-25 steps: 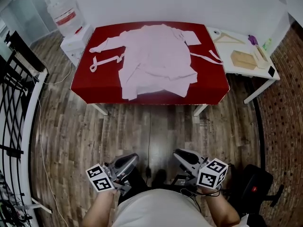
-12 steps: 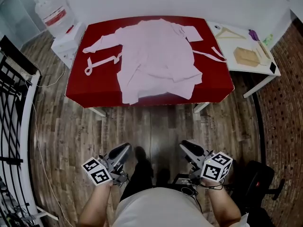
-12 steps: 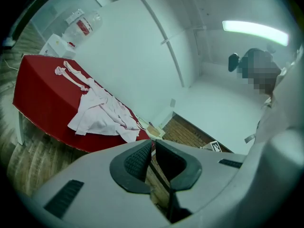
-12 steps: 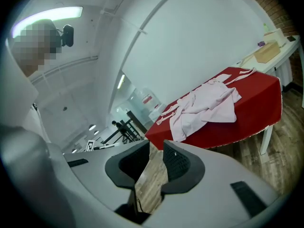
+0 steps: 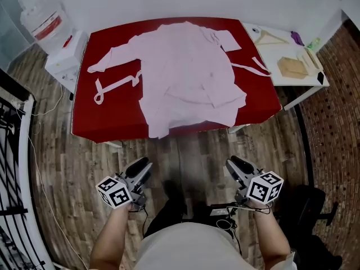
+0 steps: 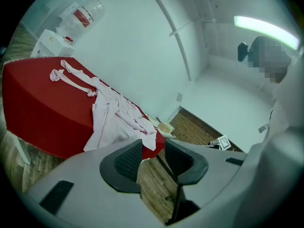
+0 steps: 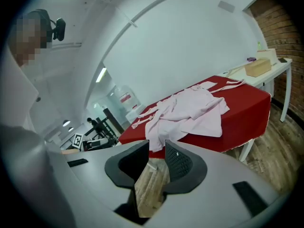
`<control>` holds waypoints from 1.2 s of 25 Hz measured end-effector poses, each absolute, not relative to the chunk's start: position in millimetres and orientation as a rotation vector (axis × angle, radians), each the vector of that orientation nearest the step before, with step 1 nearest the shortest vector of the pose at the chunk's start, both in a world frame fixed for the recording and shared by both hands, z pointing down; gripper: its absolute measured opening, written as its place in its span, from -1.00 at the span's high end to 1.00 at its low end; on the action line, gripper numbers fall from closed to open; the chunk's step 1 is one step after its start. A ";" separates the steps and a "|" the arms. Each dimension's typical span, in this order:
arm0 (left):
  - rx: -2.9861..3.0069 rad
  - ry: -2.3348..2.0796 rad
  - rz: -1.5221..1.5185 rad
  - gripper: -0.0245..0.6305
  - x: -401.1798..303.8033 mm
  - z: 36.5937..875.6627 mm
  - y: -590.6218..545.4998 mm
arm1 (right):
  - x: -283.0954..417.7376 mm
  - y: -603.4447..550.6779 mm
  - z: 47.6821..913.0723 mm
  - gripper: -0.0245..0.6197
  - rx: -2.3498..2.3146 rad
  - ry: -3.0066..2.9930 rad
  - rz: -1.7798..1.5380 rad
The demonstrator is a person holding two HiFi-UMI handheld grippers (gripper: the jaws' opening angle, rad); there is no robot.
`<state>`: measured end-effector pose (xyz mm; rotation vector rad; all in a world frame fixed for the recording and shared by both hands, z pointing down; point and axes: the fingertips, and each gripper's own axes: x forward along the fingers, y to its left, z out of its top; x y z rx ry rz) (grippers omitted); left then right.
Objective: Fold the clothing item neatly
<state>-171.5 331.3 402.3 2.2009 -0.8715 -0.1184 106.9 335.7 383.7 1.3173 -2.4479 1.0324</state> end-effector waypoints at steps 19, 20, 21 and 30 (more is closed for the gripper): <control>2.106 -0.920 0.216 0.28 -180.5 515.4 256.7 | 156.5 234.3 469.9 0.55 1.354 -2.207 0.958; 2.098 -0.937 0.233 0.26 -180.5 521.6 250.7 | 161.2 227.5 476.4 0.53 1.352 -2.195 0.951; 2.090 -0.955 0.249 0.24 -180.7 527.6 244.2 | 166.3 220.5 482.9 0.51 1.352 -2.183 0.945; 2.008 -1.071 0.364 0.15 -188.3 577.0 197.3 | 208.5 168.4 530.5 0.30 1.387 -2.103 0.968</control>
